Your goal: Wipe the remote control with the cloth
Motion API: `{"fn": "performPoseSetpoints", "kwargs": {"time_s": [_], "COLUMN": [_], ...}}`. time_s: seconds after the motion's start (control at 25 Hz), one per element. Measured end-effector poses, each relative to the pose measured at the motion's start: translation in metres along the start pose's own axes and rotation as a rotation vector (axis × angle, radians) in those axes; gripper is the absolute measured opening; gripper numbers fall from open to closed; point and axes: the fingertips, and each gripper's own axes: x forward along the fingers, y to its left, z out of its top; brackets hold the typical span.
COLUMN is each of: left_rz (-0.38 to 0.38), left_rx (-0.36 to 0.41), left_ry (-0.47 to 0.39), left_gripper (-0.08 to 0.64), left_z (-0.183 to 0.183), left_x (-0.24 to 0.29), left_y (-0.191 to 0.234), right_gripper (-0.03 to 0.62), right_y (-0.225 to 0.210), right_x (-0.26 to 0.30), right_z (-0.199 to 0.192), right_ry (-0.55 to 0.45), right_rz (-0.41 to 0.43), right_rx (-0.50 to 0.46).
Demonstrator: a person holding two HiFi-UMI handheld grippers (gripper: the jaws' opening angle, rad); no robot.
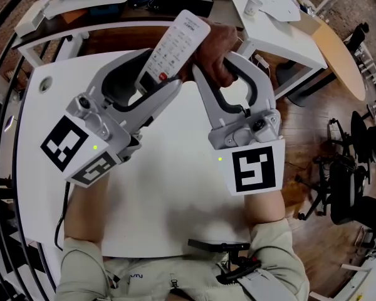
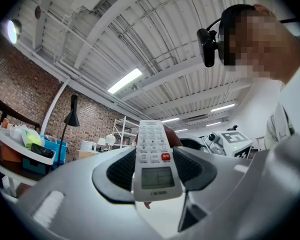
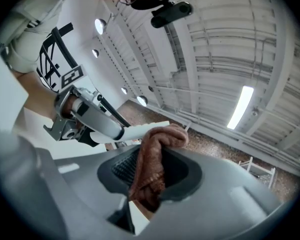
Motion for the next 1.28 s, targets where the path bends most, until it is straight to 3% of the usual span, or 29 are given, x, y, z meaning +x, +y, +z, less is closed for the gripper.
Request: {"fn": "performPoseSetpoints", "kwargs": {"time_s": [0.28,0.68,1.04,1.28], "left_rz": [0.024,0.039,0.029,0.023], "left_rx": [-0.012,-0.042,-0.056,-0.061], "left_ry": [-0.015,-0.030,-0.034,-0.036], "left_gripper": [0.244,0.244,0.244,0.244], "left_z": [0.004,0.006,0.008,0.007], "left_x": [-0.003,-0.006,-0.007,-0.007], "left_y": [0.004,0.010,0.010,0.009], "right_gripper": [0.104,0.104,0.103,0.104], "right_y": [0.022,0.047,0.048,0.049], "right_x": [0.000,0.002,0.002,0.001], "right_z": [-0.001,-0.001,0.002,0.003], "right_ry": [0.021,0.015,0.008,-0.027], "right_rz": [0.065,0.154,0.180,0.228], "right_rx": [-0.065,-0.063,-0.019,0.117]}}
